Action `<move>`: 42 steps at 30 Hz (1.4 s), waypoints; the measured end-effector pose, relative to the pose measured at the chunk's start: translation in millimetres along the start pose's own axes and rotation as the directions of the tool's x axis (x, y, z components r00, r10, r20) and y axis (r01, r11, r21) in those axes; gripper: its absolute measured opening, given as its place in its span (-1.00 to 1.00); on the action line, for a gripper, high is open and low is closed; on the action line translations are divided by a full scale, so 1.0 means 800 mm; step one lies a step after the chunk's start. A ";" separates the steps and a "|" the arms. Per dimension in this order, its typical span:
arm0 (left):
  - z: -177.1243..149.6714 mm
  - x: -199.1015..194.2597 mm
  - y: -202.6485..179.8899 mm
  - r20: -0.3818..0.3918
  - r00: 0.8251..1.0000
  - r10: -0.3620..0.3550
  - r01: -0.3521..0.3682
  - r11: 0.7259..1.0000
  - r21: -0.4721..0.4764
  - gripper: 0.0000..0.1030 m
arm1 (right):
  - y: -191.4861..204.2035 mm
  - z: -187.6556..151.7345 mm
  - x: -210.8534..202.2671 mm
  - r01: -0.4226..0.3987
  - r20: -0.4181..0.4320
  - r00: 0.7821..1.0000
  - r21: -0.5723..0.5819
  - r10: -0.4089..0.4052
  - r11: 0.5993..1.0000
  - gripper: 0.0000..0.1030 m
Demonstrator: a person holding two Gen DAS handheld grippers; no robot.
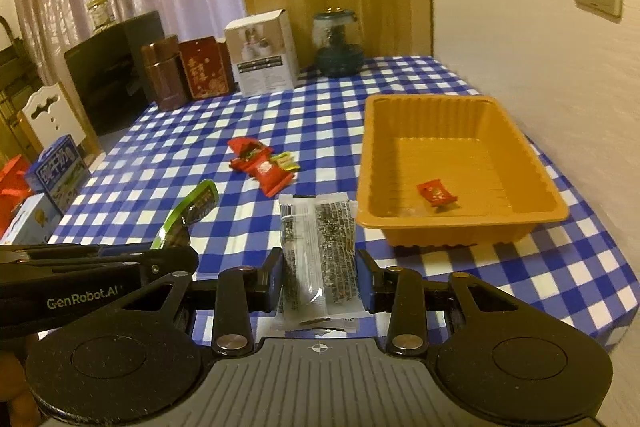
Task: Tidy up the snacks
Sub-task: 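Carry the seaweed packet and white pouch over the orange tray with both grippers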
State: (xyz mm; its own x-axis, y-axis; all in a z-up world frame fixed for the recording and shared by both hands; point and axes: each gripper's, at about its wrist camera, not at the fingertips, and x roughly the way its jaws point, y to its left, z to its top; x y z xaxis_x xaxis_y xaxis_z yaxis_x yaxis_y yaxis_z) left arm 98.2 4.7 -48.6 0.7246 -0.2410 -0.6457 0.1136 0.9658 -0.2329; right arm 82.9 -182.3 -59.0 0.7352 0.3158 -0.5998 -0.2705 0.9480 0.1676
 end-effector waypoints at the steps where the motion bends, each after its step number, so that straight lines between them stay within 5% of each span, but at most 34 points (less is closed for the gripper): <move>1: 0.000 -0.001 -0.003 0.001 1.000 -0.002 0.002 1.000 0.004 -0.50 | -0.002 0.000 -0.002 0.002 0.002 1.000 0.004 -0.002 1.000 -0.26; 18: 0.012 0.011 -0.049 -0.007 0.998 -0.057 0.057 0.997 0.049 -0.50 | -0.047 0.006 -0.026 0.058 0.030 0.998 0.073 -0.060 0.996 -0.26; 42: 0.076 0.094 -0.128 -0.023 0.990 -0.137 0.139 0.982 0.128 -0.50 | -0.153 0.061 -0.015 0.149 0.079 0.984 0.127 -0.159 0.981 -0.26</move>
State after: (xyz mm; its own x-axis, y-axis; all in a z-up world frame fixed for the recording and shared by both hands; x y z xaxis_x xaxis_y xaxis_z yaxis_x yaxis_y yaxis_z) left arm 182.9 -106.4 -29.0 0.6864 -0.3731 -0.6242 0.2989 0.9272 -0.2256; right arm 137.6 -300.2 -34.0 0.8156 0.1627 -0.5553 -0.0772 0.9817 0.1742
